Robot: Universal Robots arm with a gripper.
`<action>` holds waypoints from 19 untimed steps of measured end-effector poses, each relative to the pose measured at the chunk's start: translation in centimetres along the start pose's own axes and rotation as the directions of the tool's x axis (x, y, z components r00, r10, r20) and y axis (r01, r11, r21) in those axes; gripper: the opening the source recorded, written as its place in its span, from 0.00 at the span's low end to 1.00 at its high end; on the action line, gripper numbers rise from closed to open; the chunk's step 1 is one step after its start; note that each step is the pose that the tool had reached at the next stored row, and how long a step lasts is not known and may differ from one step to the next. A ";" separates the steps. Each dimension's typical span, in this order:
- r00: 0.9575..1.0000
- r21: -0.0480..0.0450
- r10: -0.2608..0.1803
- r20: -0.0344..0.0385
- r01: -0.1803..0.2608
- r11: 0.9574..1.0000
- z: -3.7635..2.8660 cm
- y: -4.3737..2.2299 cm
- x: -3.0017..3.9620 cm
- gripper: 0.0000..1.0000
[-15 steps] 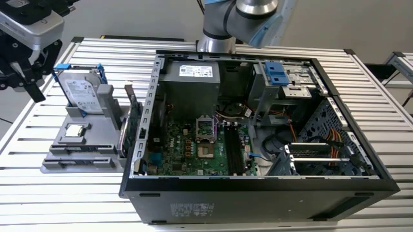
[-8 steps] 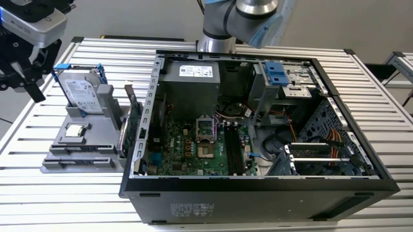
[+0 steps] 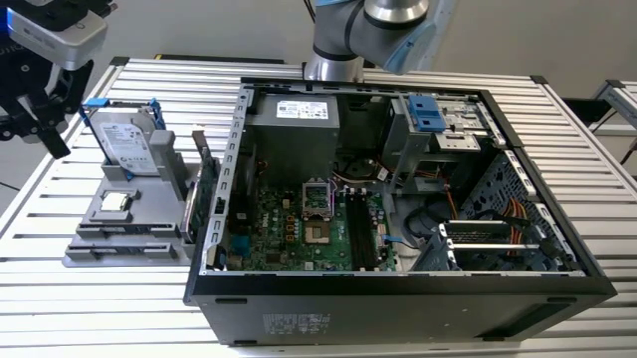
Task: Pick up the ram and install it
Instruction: 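Pick up the ram and move it above insertion slot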
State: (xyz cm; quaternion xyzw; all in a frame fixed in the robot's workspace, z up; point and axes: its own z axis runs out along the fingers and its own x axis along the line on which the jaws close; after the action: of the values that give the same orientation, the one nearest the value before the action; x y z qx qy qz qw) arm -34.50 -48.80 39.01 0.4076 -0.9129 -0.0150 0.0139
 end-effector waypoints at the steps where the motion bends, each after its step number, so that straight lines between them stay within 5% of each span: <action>1: 1.000 0.000 -0.010 0.000 0.010 1.000 0.00 0.00 0.00 0.00; 7: 0.997 0.001 -0.077 -0.003 0.077 0.997 0.00 0.00 0.00 0.00; 8: 0.990 0.001 -0.140 -0.005 0.140 0.990 0.00 0.00 0.00 0.00; 9: 0.988 0.002 -0.157 -0.006 0.157 0.988 0.00 0.00 0.00 0.00; 19: 0.965 0.002 -0.263 -0.011 0.263 0.965 0.00 0.00 0.00 0.00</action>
State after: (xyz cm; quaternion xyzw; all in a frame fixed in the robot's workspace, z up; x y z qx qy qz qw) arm -34.50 -48.80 39.01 0.5253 -0.8507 -0.0130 0.0157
